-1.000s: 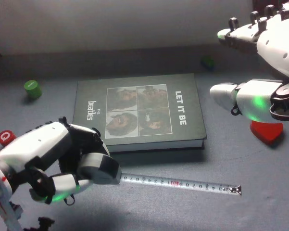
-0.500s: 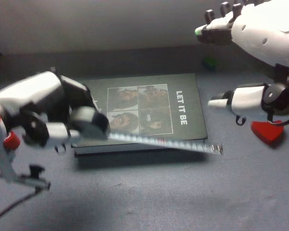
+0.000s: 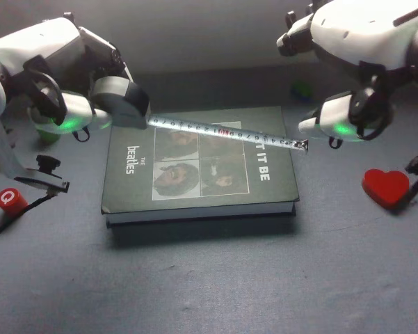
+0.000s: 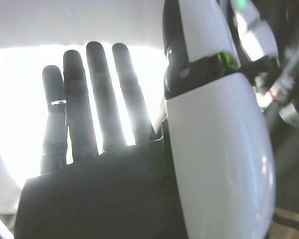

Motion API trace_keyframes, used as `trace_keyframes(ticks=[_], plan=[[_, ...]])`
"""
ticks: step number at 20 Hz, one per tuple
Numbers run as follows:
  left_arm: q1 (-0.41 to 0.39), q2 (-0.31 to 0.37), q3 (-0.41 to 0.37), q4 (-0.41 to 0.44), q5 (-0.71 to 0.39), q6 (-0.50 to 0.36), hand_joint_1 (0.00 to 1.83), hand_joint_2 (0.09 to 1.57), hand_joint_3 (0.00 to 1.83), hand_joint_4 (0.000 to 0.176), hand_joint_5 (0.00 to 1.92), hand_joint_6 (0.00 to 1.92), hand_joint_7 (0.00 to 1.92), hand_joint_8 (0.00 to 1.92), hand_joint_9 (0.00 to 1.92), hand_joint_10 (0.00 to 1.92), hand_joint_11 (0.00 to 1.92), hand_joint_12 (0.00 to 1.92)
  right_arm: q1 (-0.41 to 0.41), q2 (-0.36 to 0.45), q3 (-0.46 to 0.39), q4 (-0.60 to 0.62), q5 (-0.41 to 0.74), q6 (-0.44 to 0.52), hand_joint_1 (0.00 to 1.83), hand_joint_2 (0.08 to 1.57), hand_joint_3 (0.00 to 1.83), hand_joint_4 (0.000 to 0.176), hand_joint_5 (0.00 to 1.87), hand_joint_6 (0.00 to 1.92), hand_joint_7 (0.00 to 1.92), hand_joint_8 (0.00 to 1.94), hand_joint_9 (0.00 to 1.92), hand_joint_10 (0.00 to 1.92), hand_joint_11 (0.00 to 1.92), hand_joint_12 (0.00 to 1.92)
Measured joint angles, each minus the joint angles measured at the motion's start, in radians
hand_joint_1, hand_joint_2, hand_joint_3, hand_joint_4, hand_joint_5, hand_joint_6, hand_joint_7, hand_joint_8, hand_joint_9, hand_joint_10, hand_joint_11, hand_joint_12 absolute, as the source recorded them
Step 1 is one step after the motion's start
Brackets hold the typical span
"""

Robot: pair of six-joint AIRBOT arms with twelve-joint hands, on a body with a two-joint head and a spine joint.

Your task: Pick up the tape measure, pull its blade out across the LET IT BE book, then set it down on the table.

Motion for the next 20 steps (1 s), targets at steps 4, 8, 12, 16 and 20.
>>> trace_keyframes(ticks=[4,8,12,16,20], plan=[[-0.038,0.002,0.002,-0.104,-0.008,0.065,1.37,1.15,0.00,0.000,0.84,1.01,0.92,1.07,0.87,1.38,0.86,1.18,-0.014,-0.061,0.061,0.014,0.000,0.035,0.95,1.05,0.01,0.000,0.48,0.02,0.53,0.02,0.47,0.03,0.06,0.93],[-0.061,0.016,0.004,-0.218,-0.035,0.151,1.37,1.15,0.00,0.000,0.81,1.05,0.93,1.07,0.86,1.38,0.87,1.21,-0.016,-0.118,0.119,-0.018,-0.004,0.098,0.96,1.06,0.00,0.000,0.50,0.00,0.57,0.01,0.50,0.02,0.08,0.92],[-0.070,0.034,0.012,-0.263,-0.041,0.159,1.37,1.16,0.00,0.000,0.80,1.06,0.93,1.08,0.85,1.38,0.86,1.21,-0.021,-0.172,0.184,-0.050,-0.027,0.138,0.97,1.06,0.00,0.000,0.52,0.01,0.57,0.01,0.51,0.02,0.09,0.92],[-0.100,0.035,0.013,-0.343,-0.051,0.200,1.37,1.15,0.00,0.000,0.81,1.04,0.93,1.08,0.86,1.38,0.86,1.21,-0.018,-0.214,0.266,-0.035,-0.058,0.135,0.97,1.06,0.00,0.000,0.54,0.01,0.59,0.01,0.52,0.02,0.11,0.93],[-0.127,0.035,0.009,-0.382,-0.084,0.209,1.37,1.15,0.00,0.000,0.81,1.05,0.93,1.08,0.86,1.39,0.85,1.21,-0.019,-0.247,0.320,-0.028,-0.074,0.134,0.98,1.06,0.00,0.000,0.55,0.01,0.59,0.01,0.52,0.02,0.10,0.92]])
